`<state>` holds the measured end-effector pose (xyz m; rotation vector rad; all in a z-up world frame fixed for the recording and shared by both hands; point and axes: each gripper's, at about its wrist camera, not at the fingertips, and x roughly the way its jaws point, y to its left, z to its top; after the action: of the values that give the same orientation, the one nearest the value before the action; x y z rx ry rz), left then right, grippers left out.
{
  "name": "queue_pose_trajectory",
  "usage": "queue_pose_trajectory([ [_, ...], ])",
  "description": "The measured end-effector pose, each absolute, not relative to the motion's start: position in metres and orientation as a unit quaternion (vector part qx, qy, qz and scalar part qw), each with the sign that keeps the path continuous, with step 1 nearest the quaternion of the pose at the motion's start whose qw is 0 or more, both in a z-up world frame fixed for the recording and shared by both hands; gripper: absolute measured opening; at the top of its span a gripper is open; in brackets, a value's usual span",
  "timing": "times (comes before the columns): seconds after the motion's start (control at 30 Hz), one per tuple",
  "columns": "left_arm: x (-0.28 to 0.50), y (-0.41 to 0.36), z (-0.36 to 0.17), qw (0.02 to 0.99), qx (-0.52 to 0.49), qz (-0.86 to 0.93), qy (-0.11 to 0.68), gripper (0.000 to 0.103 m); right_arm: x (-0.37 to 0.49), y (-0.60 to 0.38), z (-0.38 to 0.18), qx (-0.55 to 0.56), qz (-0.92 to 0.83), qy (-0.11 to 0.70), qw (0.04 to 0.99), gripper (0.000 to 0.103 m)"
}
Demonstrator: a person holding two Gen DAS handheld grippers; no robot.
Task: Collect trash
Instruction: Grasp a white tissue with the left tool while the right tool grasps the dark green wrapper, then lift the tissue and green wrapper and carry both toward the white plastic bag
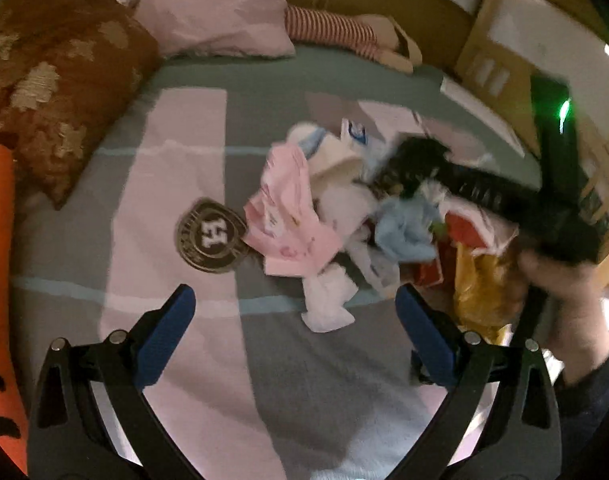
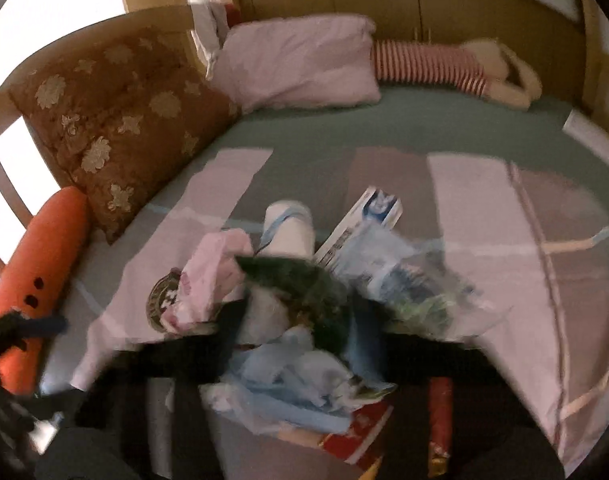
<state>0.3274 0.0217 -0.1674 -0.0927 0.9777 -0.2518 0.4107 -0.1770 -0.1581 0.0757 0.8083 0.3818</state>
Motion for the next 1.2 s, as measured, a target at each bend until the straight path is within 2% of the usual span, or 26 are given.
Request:
queue_pose_trajectory([
  [0.3,0.345,-0.013,-0.216,0.853,-0.012,-0.119,0.508,0.093,0.326,-0.213,-0.072,0.092,0.203,0.267,0.938,0.007],
  [0.4,0.353,-0.014,-0.229,0.848,-0.013,-0.113,0.518,0.078,0.296,-0.226,-0.057,0.115,0.207,0.239,0.942,0.007],
  [0.43,0.355,-0.012,-0.233,0.846,-0.013,-0.112,0.521,0.07,0.29,-0.229,-0.054,0.119,0.207,0.234,0.942,0.007],
  [0.47,0.357,-0.014,-0.238,0.842,-0.014,-0.114,0.527,0.056,0.284,-0.23,-0.052,0.121,0.209,0.231,0.943,0.007],
  [0.5,0.359,-0.016,-0.242,0.84,-0.012,-0.114,0.531,0.048,0.279,-0.23,-0.051,0.122,0.211,0.228,0.943,0.007],
  [0.53,0.359,-0.016,-0.243,0.84,-0.01,-0.111,0.531,0.033,0.275,-0.23,-0.05,0.124,0.214,0.226,0.942,0.007],
  [0.57,0.358,-0.015,-0.241,0.844,-0.011,-0.108,0.526,0.013,0.27,-0.23,-0.049,0.126,0.216,0.223,0.942,0.007],
  [0.73,0.34,-0.004,-0.192,0.864,-0.056,-0.134,0.482,0.013,0.248,-0.228,-0.046,0.129,0.221,0.214,0.943,0.007],
  [0.9,0.281,0.006,-0.11,0.913,-0.051,-0.134,0.381,0.013,0.227,-0.222,-0.04,0.107,0.2,0.199,0.953,0.007],
  [1.03,0.247,0.025,-0.09,0.936,-0.063,-0.086,0.336,0.014,0.213,-0.221,-0.046,0.096,0.188,0.208,0.955,0.007],
  [1.2,0.238,0.026,-0.093,0.93,-0.077,-0.077,0.35,0.014,0.205,-0.22,-0.057,0.081,0.178,0.23,0.953,0.007],
])
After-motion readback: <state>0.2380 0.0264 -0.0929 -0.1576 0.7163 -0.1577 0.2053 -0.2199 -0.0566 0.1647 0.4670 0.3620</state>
